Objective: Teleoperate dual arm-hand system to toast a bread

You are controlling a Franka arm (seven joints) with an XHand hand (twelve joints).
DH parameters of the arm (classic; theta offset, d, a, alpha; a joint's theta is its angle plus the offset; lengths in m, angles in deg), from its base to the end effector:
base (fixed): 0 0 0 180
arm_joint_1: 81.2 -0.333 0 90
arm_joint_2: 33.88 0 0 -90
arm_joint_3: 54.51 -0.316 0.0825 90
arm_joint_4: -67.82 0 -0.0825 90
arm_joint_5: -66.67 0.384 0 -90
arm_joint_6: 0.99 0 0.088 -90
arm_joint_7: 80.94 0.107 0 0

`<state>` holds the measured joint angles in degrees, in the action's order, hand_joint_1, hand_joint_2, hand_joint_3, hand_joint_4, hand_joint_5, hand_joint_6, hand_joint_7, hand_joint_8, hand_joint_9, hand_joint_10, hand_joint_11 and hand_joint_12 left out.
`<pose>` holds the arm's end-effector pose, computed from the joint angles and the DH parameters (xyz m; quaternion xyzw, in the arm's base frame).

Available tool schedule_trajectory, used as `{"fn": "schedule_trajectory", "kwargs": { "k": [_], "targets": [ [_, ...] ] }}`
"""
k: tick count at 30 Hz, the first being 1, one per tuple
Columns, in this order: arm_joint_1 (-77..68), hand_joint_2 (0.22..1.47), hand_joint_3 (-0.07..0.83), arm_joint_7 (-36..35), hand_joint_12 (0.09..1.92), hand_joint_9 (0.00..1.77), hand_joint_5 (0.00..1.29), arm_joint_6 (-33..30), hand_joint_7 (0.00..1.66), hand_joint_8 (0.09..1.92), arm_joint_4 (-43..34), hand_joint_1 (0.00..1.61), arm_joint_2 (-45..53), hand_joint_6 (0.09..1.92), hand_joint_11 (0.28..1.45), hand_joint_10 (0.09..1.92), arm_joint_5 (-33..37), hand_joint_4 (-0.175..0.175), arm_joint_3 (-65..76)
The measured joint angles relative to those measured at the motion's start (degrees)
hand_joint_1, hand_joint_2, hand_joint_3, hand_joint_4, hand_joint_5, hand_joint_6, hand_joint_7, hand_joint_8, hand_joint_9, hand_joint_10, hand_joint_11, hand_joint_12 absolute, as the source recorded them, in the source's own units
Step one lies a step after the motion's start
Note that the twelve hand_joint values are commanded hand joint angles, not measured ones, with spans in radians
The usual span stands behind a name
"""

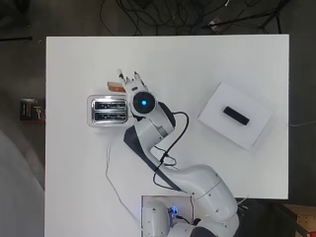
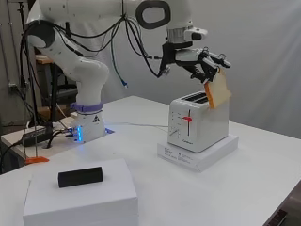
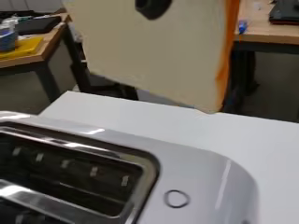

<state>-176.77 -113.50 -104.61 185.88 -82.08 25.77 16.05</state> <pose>0.5131 0.0580 0.4928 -0.8128 -0.5771 -0.0694 0.0385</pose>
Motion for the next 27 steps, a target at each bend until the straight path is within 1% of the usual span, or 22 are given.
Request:
{"fn": "schedule_trajectory", "kwargs": {
  "k": [3,4,5,6,7,8,9,11,12,13,14,15,16,17,18,19,20,22,25,27],
  "targets": [
    [-1.3,1.08,0.001,-5.2,1.05,1.08,0.45,2.0,0.91,0.92,-2.7,1.48,2.0,0.09,0.60,1.07,7.2,0.042,0.4],
    [-1.6,1.10,0.002,-6.0,1.02,1.14,0.56,2.7,0.98,0.92,-3.7,1.40,2.9,0.43,0.61,0.87,8.2,-0.036,0.5],
    [-2.2,1.12,0.000,-5.9,1.00,1.23,0.64,3.6,1.04,0.91,-5.2,1.33,4.6,0.79,0.62,0.61,8.4,-0.095,0.8],
    [-2.8,1.14,0.001,-5.2,0.96,1.31,0.69,4.3,1.07,0.89,-6.0,1.28,5.8,1.02,0.63,0.40,7.9,-0.130,1.0],
    [-3.8,1.15,0.000,-4.2,0.90,1.35,0.71,5.4,1.08,0.87,-7.0,1.26,6.9,1.16,0.63,0.24,7.0,-0.138,1.3],
    [-4.6,1.16,0.001,-3.6,0.78,1.37,0.72,6.1,1.09,0.87,-7.9,1.24,7.4,1.24,0.64,0.14,6.5,-0.136,1.6],
    [-5.6,1.16,-0.001,-3.7,0.65,1.38,0.73,7.0,1.09,0.87,-8.9,1.23,7.7,1.27,0.65,0.09,6.5,-0.135,1.9],
    [-7.3,1.16,0.001,-6.7,0.47,1.39,0.73,8.4,1.09,0.87,-10.6,1.22,8.0,1.29,0.68,0.09,7.1,-0.133,2.3],
    [-8.0,1.15,0.003,-9.2,0.40,1.41,0.74,9.0,1.10,0.86,-11.3,1.23,8.0,1.27,0.71,0.09,7.4,-0.148,2.5],
    [-8.6,1.17,0.002,-12.3,0.37,1.44,0.76,9.5,1.16,0.68,-12.0,1.12,7.9,1.26,0.73,0.09,7.7,-0.034,2.8],
    [-9.1,1.19,0.001,-15.4,0.37,1.46,0.78,9.9,1.23,0.46,-12.5,1.03,7.7,1.26,0.75,0.09,8.0,0.060,3.2],
    [-9.4,1.20,0.001,-17.9,0.38,1.46,0.79,9.9,1.29,0.28,-12.8,0.98,7.4,1.25,0.75,0.09,8.2,0.117,3.7],
    [-9.6,1.17,0.004,-20.2,0.40,1.47,0.80,9.8,1.28,0.38,-12.8,1.08,6.9,1.21,0.75,0.09,8.3,0.020,4.2],
    [-9.7,1.14,0.002,-21.6,0.42,1.47,0.80,9.3,1.25,0.51,-12.7,1.15,6.4,1.19,0.74,0.09,8.4,-0.066,4.6],
    [-9.8,1.13,0.000,-22.2,0.43,1.47,0.79,8.9,1.23,0.60,-12.5,1.20,6.1,1.19,0.74,0.09,8.5,-0.119,5.0],
    [-9.9,1.13,-0.001,-22.2,0.43,1.47,0.78,8.7,1.22,0.65,-12.4,1.23,6.0,1.19,0.73,0.09,8.7,-0.148,5.4],
    [-9.9,1.13,-0.001,-21.8,0.43,1.46,0.78,8.7,1.21,0.68,-12.4,1.24,6.0,1.19,0.73,0.09,8.7,-0.163,5.7],
    [-9.2,1.14,0.000,-20.3,0.37,1.43,0.75,8.6,1.17,0.74,-11.9,1.25,6.2,1.23,0.72,0.09,8.6,-0.173,5.4],
    [-8.8,1.14,-0.001,-19.9,0.32,1.41,0.74,10.2,1.15,0.78,-12.2,1.24,6.9,1.25,0.72,0.09,8.7,-0.175,5.1],
    [-10.0,1.14,-0.002,-20.3,0.32,1.42,0.75,10.8,1.16,0.76,-13.2,1.25,7.1,1.25,0.75,0.09,8.8,-0.175,5.9]
  ]
}}
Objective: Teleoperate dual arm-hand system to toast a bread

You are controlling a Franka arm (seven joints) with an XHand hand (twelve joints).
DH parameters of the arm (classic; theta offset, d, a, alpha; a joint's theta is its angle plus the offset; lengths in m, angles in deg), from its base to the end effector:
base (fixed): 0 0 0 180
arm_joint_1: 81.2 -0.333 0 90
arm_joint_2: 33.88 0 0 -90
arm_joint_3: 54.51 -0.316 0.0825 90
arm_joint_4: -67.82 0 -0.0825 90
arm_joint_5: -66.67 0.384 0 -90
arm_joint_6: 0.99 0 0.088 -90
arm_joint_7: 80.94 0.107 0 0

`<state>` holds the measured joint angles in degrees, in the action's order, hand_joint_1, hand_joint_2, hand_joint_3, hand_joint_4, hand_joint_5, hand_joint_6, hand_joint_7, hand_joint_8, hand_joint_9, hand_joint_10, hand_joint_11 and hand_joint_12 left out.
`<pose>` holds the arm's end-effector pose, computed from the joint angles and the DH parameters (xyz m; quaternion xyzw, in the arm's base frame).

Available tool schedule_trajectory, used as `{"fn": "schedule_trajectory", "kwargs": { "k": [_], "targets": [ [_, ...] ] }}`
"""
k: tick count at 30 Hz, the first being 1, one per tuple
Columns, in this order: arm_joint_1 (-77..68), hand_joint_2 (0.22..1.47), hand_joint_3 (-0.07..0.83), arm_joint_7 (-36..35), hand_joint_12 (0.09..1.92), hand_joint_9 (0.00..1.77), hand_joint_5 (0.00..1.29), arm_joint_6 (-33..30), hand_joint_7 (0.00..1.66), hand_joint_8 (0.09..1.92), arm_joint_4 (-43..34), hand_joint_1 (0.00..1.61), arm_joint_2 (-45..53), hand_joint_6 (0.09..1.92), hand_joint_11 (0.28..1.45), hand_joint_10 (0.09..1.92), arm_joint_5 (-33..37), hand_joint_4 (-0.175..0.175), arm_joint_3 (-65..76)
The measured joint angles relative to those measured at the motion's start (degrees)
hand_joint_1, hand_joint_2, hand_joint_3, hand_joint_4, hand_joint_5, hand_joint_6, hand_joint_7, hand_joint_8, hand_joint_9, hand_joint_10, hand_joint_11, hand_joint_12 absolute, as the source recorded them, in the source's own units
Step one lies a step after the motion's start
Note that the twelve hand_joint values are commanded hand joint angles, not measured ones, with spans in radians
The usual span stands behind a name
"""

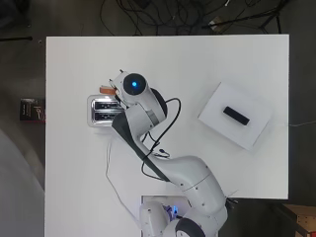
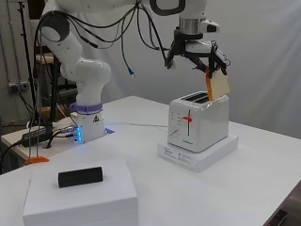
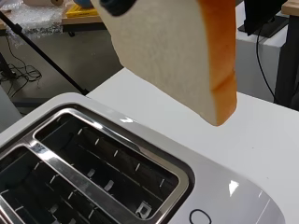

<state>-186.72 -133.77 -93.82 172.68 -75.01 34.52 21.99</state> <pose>0.5392 0.0779 0.5241 -0.7189 -0.6919 -0.0124 0.0656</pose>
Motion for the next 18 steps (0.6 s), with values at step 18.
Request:
{"fn": "schedule_trajectory", "kwargs": {
  "k": [18],
  "targets": [
    [12.4,1.11,-0.001,-1.2,0.57,1.43,0.79,-1.7,1.24,0.60,10.9,1.26,-1.6,1.20,0.70,0.09,4.6,-0.175,-9.9]
  ]
}}
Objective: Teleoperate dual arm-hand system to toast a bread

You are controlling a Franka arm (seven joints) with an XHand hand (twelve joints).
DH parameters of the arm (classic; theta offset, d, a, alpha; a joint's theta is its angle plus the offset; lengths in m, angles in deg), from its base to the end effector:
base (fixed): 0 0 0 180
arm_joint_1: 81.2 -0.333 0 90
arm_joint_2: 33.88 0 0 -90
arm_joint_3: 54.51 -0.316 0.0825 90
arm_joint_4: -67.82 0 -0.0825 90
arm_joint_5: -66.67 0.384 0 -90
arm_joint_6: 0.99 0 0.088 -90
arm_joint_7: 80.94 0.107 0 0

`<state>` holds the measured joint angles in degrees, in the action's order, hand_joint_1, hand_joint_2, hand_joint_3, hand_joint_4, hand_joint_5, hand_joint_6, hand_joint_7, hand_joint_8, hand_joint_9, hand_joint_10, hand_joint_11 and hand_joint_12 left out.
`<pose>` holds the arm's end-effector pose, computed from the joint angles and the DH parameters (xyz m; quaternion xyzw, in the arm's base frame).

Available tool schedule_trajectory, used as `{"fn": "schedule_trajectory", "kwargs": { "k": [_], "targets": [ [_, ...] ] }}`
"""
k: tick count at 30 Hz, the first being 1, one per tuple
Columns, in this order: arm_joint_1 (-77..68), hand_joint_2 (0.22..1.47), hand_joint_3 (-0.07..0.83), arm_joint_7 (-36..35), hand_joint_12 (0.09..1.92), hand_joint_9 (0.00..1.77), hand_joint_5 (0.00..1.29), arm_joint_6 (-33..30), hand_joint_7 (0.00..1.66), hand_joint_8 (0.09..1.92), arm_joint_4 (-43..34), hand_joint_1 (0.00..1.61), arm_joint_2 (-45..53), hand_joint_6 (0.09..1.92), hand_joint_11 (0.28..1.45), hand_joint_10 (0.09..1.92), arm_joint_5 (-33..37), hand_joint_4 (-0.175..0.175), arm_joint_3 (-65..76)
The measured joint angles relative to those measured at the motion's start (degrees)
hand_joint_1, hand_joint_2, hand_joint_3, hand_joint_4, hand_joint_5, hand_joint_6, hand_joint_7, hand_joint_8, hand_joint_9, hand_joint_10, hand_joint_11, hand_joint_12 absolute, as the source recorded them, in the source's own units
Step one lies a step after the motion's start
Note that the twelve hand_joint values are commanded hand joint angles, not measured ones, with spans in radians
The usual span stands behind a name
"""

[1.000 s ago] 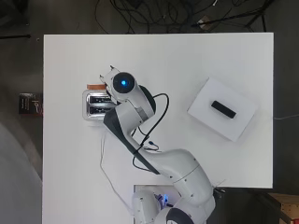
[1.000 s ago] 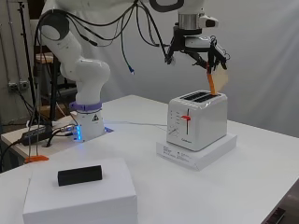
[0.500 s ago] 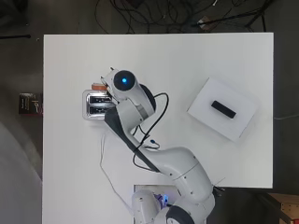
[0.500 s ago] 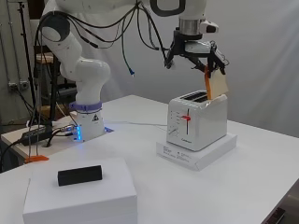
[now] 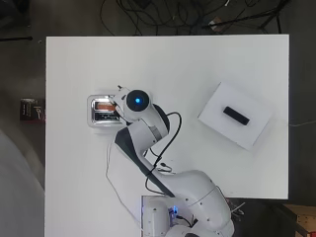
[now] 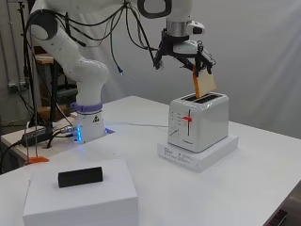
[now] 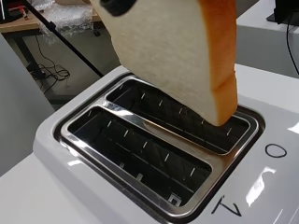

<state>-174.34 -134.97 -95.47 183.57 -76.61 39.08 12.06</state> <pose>0.4850 0.0759 0.5174 -0.7018 -0.7059 -0.0151 0.0948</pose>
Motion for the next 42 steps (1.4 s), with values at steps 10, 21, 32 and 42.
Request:
{"fn": "schedule_trajectory", "kwargs": {
  "k": [10,21,32,42],
  "targets": [
    [-10.9,1.14,0.000,0.3,0.42,1.41,0.73,0.2,1.16,0.75,-4.9,1.24,2.1,1.27,0.71,0.09,1.7,-0.175,9.7],
    [-7.1,1.15,-0.001,-0.4,0.32,1.40,0.73,4.0,1.16,0.73,-4.3,1.23,3.1,1.29,0.75,0.09,1.4,-0.165,7.0],
    [-11.8,1.14,-0.001,0.1,0.16,1.34,0.76,5.0,1.17,0.69,-5.2,1.24,4.1,1.29,0.76,0.09,2.2,-0.164,10.3],
    [-13.1,0.96,-0.015,2.0,0.09,0.44,0.20,1.2,0.34,0.09,-4.7,0.17,2.6,0.09,0.40,0.09,3.8,-0.072,13.3]
  ]
}}
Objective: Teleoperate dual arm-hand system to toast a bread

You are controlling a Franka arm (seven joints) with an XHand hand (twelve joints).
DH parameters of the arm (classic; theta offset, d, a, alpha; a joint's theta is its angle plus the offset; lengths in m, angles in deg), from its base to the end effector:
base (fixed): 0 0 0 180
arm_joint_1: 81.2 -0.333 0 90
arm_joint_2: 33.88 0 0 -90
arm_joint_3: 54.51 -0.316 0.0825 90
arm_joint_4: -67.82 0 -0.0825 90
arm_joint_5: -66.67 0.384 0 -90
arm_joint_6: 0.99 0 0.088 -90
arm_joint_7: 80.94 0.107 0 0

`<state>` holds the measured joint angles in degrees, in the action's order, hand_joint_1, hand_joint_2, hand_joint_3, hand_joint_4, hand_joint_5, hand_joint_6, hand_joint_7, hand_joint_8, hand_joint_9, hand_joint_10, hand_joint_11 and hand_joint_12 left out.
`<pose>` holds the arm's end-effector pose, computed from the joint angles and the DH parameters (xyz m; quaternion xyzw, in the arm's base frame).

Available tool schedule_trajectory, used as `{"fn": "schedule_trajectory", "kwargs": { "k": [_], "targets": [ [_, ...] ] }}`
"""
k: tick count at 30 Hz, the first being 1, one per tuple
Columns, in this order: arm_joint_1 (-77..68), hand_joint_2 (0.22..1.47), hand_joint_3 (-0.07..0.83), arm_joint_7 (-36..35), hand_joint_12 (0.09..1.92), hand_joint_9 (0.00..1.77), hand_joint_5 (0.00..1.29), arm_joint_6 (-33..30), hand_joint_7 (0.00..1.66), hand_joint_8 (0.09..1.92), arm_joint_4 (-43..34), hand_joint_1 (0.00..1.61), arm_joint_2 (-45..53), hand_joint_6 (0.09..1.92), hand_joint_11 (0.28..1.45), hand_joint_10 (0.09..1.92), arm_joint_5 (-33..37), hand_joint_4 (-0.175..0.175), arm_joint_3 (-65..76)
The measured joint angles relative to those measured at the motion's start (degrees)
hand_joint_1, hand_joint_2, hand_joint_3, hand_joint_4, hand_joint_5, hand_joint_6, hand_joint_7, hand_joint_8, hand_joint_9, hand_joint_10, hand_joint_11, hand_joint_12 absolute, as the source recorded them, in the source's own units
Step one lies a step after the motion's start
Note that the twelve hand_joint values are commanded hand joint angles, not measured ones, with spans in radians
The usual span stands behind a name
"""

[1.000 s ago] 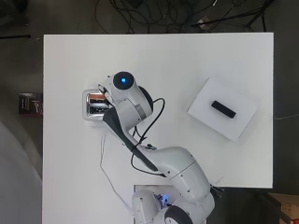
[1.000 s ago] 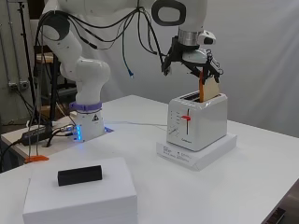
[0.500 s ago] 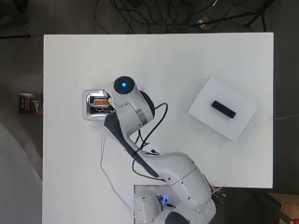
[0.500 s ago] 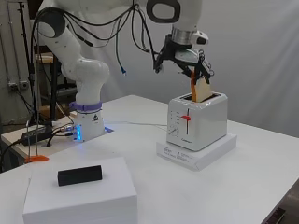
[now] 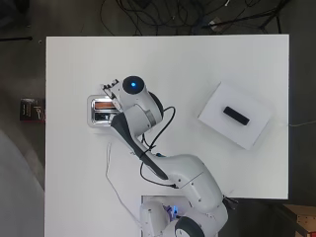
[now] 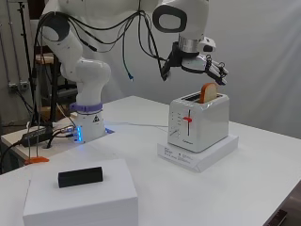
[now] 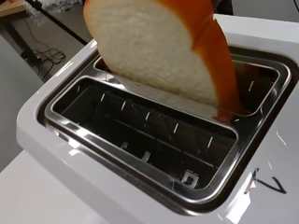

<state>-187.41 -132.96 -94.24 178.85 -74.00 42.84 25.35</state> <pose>0.5161 0.1011 0.4693 -0.7134 -0.6843 0.0375 0.1462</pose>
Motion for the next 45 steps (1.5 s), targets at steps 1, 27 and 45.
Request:
{"fn": "schedule_trajectory", "kwargs": {
  "k": [1,27,45],
  "targets": [
    [1.3,0.95,-0.015,0.9,0.09,0.37,0.16,-1.4,0.28,0.09,1.0,0.11,-0.3,0.09,0.38,0.09,0.1,-0.072,-0.5],
    [14.8,0.98,-0.006,7.3,0.09,0.96,0.24,-20.5,0.79,0.09,14.2,0.10,-6.5,0.09,0.63,0.09,-5.1,-0.101,8.0],
    [13.4,0.97,0.001,9.0,0.09,0.86,0.20,-22.0,0.72,0.09,15.1,0.15,-8.3,0.09,0.54,0.09,-6.5,-0.096,16.0]
  ]
}}
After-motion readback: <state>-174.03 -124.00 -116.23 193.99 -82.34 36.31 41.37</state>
